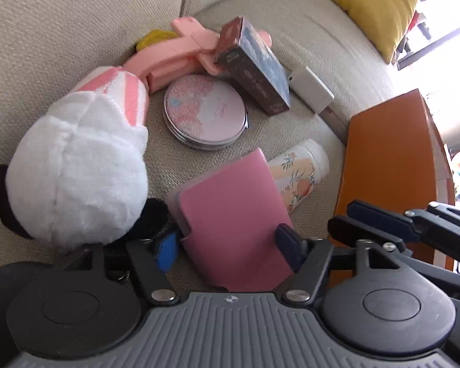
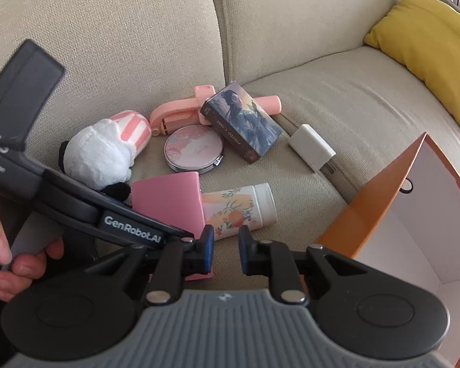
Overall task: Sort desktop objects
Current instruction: 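Grasp the pink card holder with the left gripper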
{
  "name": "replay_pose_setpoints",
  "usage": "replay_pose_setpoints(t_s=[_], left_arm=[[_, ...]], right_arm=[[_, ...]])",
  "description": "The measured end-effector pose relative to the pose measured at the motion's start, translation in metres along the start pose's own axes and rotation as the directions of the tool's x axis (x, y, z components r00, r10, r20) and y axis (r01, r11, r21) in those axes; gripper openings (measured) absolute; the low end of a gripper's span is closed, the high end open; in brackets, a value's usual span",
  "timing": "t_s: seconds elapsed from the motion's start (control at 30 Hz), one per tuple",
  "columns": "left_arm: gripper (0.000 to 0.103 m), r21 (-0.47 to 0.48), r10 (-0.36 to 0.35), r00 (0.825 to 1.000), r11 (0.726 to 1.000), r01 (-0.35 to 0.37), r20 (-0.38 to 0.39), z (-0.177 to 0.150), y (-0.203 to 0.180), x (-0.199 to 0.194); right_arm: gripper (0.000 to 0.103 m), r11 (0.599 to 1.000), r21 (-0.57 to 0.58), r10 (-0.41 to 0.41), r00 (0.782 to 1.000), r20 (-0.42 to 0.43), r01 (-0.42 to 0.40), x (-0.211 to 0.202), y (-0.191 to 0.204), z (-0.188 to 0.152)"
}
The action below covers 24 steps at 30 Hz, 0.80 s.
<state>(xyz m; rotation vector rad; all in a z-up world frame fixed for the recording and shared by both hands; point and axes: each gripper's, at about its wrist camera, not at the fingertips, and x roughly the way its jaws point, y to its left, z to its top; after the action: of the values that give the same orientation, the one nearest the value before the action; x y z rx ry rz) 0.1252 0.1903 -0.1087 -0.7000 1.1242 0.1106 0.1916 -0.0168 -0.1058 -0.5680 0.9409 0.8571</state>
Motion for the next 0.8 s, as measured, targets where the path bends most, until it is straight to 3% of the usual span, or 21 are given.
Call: replay_pose_setpoints(t_s=[0.03, 0.13, 0.33, 0.57, 0.8], left_arm=[[0.05, -0.01, -0.026, 0.999, 1.0, 0.026, 0.023, -0.002, 0.003, -0.006], [0.033, 0.002, -0.073, 0.995, 0.997, 0.073, 0.069, -0.007, 0.005, -0.023], [0.018, 0.083, -0.131, 0.982, 0.989, 0.12, 0.134, -0.01, -0.004, -0.056], [0.018, 0.145, -0.073, 0.99, 0.988, 0.055, 0.12, -0.008, -0.009, -0.062], [0.025, 0.127, -0.011, 0.998, 0.992, 0.002, 0.069, -0.01, -0.009, -0.04]], right_arm=[[0.019, 1.0, -0.003, 0.002, 1.0, -0.004, -0.002, 0.001, 0.001, 0.0], [0.019, 1.0, -0.004, 0.013, 1.0, -0.015, -0.013, 0.003, 0.005, -0.002], [0.019, 0.999, 0.015, 0.033, 0.998, -0.046, -0.032, 0.013, 0.012, -0.004], [0.013, 0.985, 0.099, 0.145, 0.987, -0.066, -0.138, 0.027, 0.022, -0.004], [0.014, 0.989, 0.093, 0.123, 0.989, -0.079, -0.115, 0.026, 0.031, -0.006]])
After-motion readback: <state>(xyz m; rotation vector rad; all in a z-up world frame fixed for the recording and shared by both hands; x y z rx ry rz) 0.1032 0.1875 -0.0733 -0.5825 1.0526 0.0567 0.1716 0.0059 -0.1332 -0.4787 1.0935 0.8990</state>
